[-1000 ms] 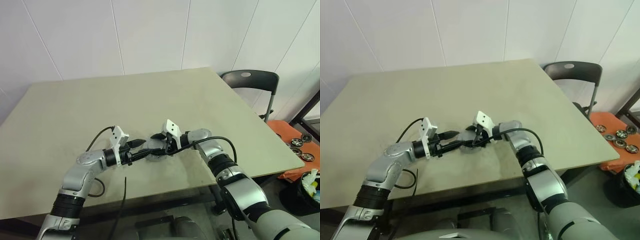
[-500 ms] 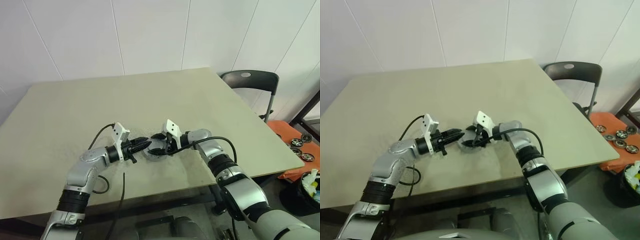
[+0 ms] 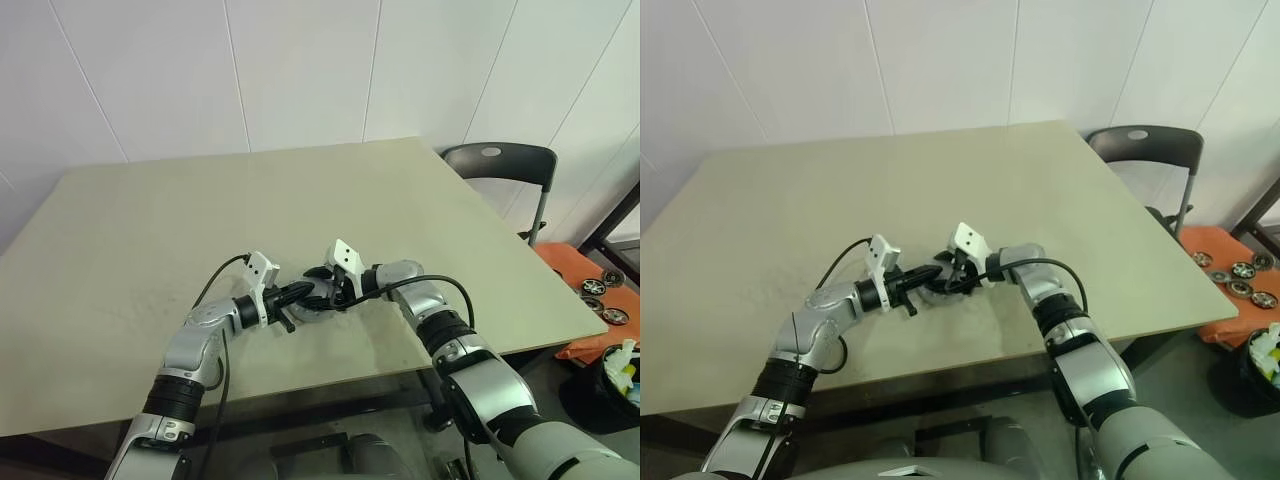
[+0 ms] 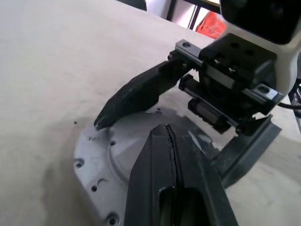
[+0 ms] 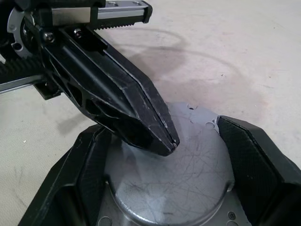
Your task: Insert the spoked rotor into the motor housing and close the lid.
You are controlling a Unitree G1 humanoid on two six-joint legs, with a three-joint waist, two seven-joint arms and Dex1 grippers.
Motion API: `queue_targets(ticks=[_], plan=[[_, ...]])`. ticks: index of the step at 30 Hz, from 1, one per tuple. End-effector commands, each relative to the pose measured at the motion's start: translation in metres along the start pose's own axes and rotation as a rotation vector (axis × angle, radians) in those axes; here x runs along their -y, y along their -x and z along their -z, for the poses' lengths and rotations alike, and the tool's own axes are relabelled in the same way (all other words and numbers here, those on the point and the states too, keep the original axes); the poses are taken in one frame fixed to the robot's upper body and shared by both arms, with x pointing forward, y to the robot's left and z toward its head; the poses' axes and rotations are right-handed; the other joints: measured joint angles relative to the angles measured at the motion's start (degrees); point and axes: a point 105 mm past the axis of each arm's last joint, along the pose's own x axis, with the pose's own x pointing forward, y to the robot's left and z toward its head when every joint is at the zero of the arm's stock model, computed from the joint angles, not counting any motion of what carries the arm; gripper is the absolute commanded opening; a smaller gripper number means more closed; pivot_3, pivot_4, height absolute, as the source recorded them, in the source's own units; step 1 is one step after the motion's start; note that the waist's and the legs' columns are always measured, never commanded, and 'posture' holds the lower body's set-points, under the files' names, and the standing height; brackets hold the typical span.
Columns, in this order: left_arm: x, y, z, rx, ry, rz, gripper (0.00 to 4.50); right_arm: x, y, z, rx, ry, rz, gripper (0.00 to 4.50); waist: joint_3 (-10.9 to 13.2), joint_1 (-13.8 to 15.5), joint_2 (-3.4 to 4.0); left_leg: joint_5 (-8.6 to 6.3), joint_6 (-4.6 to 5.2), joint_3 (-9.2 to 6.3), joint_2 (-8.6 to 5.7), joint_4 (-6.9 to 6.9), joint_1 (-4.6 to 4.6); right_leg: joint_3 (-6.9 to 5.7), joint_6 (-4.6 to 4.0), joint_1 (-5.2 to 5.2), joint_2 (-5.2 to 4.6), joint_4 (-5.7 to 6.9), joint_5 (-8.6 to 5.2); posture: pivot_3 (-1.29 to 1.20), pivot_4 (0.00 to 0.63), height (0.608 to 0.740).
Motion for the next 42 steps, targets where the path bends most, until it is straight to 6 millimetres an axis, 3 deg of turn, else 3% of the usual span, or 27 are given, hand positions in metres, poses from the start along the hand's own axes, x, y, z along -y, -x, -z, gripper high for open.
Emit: queue_targets(ticks=[1,9,15,21,38,42], plan=[[0.008,-0.005,-0.002,-0.004,-0.023,0.047,0.03,-0.005,0.003,0.031,-0.089,-0.086,0.001,3.21,-0.01,-0.02,0.0,0.0,0.0,0.0,0.0,0.01,0.0,0.0,0.0,0.0,0.0,0.0,0.0,0.0,0.0,0.74],[0.004,0.0,0.003,-0.034,-0.022,0.039,0.03,-0.004,0.003,0.03,-0.089,-0.077,0.008,3.21,-0.02,-0.02,0.01,0.0,0.0,-0.01,0.0,0.01,0.0,0.0,0.0,0.01,0.0,0.0,-0.01,0.0,0.0,0.74],[0.004,0.006,0.027,-0.172,-0.036,0.046,0.03,-0.004,0.003,0.03,-0.091,-0.075,0.008,3.21,-0.1,-0.04,0.06,0.0,0.0,-0.02,0.0,0.01,0.01,0.0,0.0,0.01,0.0,0.0,-0.01,0.0,0.0,0.74],[0.003,0.006,0.033,-0.201,-0.036,0.042,0.03,-0.004,0.003,0.03,-0.09,-0.077,0.012,3.21,-0.32,-0.02,0.2,-0.01,0.0,-0.03,0.0,0.01,0.03,0.0,0.0,0.06,0.0,-0.04,-0.02,0.0,0.0,0.74],[0.002,0.006,0.033,-0.196,-0.05,0.024,0.03,-0.008,0.003,0.028,-0.075,-0.075,-0.009,3.21,-0.43,0.01,0.27,-0.01,0.0,-0.09,-0.02,0.02,0.06,-0.01,0.02,0.15,0.0,-0.08,-0.05,0.0,0.0,0.74],[0.002,0.006,0.033,-0.18,-0.039,0.012,0.0,-0.009,0.002,0.029,-0.079,-0.091,-0.014,4.48,-0.43,-0.01,0.27,-0.01,0.0,-0.09,-0.03,0.02,0.06,-0.01,0.03,0.15,0.0,-0.1,-0.05,0.0,0.0,0.74]])
